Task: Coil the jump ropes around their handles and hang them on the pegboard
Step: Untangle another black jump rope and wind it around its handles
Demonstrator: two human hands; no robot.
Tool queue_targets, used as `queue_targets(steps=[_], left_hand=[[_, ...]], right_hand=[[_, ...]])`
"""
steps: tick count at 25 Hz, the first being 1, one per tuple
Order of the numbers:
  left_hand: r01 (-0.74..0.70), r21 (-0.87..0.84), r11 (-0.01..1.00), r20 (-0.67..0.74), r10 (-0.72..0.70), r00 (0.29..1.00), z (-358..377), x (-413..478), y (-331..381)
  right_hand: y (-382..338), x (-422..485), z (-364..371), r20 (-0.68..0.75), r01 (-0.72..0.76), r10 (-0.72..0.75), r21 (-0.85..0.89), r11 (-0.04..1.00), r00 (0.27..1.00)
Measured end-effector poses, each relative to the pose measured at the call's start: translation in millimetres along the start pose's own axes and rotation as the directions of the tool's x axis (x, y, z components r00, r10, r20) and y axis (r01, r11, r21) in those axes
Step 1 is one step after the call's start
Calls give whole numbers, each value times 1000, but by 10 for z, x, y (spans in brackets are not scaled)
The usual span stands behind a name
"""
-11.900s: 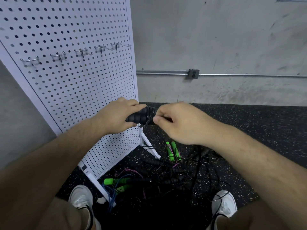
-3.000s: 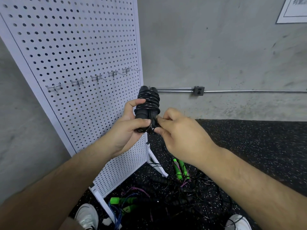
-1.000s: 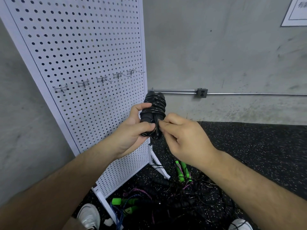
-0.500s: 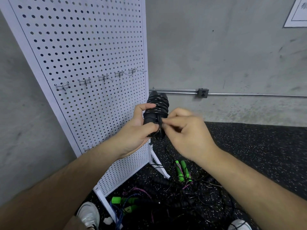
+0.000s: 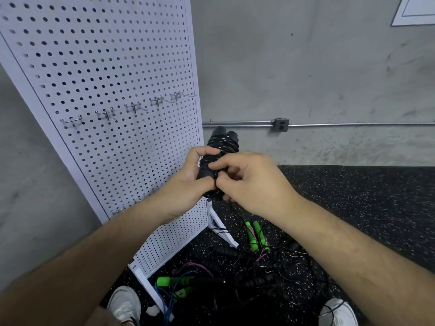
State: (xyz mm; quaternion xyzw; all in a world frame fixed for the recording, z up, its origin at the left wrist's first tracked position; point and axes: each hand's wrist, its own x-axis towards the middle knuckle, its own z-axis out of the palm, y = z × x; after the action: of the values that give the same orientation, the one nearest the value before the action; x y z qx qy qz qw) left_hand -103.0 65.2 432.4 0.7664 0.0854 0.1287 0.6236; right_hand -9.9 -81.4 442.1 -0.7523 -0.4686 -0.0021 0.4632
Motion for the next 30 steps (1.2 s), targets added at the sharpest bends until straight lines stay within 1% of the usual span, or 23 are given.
queue_targets(steps=[3,4,6,8,10,12,14,17,20,22,23,28,30], left_hand=[[-10,136,991,-14,12,1000,9,27,-31],[-12,156,988,-14,14,1000,16,39,-40],[-16,141,990,-12,18,1000,19,65,-60],[-23,96,995,-32,26,999,18,91,-70],[-28,47,999,-86,32,996,13,131,-77],[-38,-29,999,-129,34,991,-13,161,-82],[-51,-64,997,-138,42,990,-32,175,-90],[-74,-70,995,-118,66,991,-22,180,-90],[-101,-8,995,-99,100,990,7,177,-91],[-116,60,991,-85,121,989,7,161,-96],[-118,77,990,-84,124,989,5,149,-94],[-125,43,991,-90,129,988,0,128,-79],[-116,65,991,-78,121,990,11,122,-84]], right_hand=[[-12,-1,24,-14,-55,55,45,998,998],[-18,7,21,-6,-79,79,66,995,997],[-10,29,3,5,-127,127,104,986,992],[-2,25,20,-47,-142,148,110,984,988],[-5,-12,60,-119,-97,99,20,995,988],[-13,-53,93,-134,-48,43,-36,998,990],[-12,-77,100,-132,-55,53,-9,998,990],[-26,-91,85,-151,-86,91,40,996,984],[-47,-110,79,-164,-41,49,51,998,985],[-34,-85,89,-166,1,-3,-17,1000,986],[-25,-66,92,-162,0,-5,-32,999,987],[-47,-40,90,-145,-77,81,31,997,986],[-68,-43,99,-148,-147,159,89,985,976]])
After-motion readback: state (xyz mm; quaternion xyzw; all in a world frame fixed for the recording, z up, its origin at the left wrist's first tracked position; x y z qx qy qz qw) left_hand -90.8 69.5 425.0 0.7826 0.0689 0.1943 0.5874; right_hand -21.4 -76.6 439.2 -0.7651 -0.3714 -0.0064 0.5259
